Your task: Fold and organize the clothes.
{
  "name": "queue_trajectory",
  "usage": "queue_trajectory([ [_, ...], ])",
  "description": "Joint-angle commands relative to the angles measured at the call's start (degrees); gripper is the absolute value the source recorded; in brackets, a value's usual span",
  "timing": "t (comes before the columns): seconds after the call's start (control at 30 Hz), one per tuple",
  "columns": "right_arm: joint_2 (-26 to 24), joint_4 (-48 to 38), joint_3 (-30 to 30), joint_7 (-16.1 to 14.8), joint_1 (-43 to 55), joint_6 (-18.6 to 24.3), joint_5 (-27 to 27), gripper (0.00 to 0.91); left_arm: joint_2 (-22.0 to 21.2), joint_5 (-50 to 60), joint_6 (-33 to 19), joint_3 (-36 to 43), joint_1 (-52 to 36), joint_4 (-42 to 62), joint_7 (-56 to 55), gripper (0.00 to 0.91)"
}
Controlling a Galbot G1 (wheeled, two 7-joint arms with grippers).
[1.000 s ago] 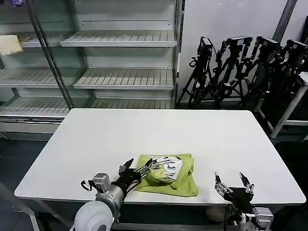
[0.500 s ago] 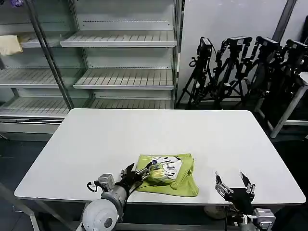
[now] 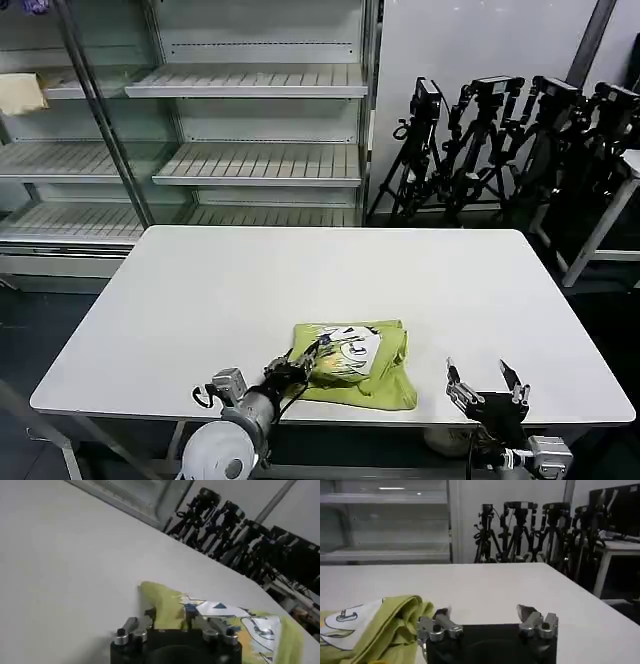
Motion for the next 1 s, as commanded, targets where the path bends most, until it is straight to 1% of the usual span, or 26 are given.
queue_trajectory([
  [0.03,0.09,0.24,0.14,0.02,-0.27,0.05,-0.01,0.907,-0.71,-4.08,-0.81,-0.94,-0.42,0.82,0.04,0.030],
  [0.2,0.33,0.44,0.12,0.05,-0.27,0.00,-0.05,0.907,-1.18,-10.46,-1.77,-2.47,-0.07,-0.41,-0.12,0.030],
  [0.33,0.48,0.38,-0.03,0.07,-0.25,0.00,-0.12,0.907,-1.66,-17.81,-2.21,-4.63,0.60,-2.39,-0.26,0.030],
  [0.5,0.52,0.56,-0.23,0.06,0.05,-0.05,-0.09,0.907,-1.65,-25.54,-2.32,-8.67,1.44,-4.67,-0.70,0.030],
  [0.6,0.43,0.36,-0.32,0.01,0.46,-0.05,0.00,0.907,-0.93,-29.11,-2.13,-11.84,1.99,-6.93,-1.46,0.030],
  [0.7,0.37,-0.01,-0.44,-0.02,1.08,0.01,0.27,0.907,2.01,-32.64,-1.70,-17.47,3.06,-9.04,-2.64,0.030],
  [0.77,0.36,-0.40,-0.53,-0.10,1.53,0.06,0.59,0.907,6.18,-34.16,-0.89,-23.03,4.13,-9.92,-3.11,0.030],
  [0.8,0.34,-0.62,-0.61,-0.11,1.80,0.10,0.75,0.907,7.83,-33.92,-0.42,-24.30,4.52,-9.99,-3.07,0.030],
  [0.83,0.34,-0.84,-0.77,-0.15,2.15,0.13,0.92,0.907,11.31,-32.44,0.92,-27.49,5.17,-10.24,-2.85,0.030],
  [0.87,0.33,-1.23,-0.96,-0.18,2.58,0.15,1.08,0.907,13.11,-31.97,1.25,-30.18,5.84,-10.61,-2.35,0.030],
  [0.9,0.32,-1.59,-1.21,-0.18,3.03,0.15,1.18,0.907,15.93,-32.12,1.76,-33.53,6.34,-10.89,-1.92,0.030],
  [0.97,0.30,-2.33,-1.87,-0.20,4.07,0.15,1.34,0.907,19.62,-32.17,4.42,-38.62,6.58,-11.30,-1.61,0.030],
  [1.0,0.29,-2.69,-2.12,-0.18,4.72,0.13,1.55,0.907,22.14,-32.23,5.05,-41.56,6.71,-11.54,-1.46,0.030],
])
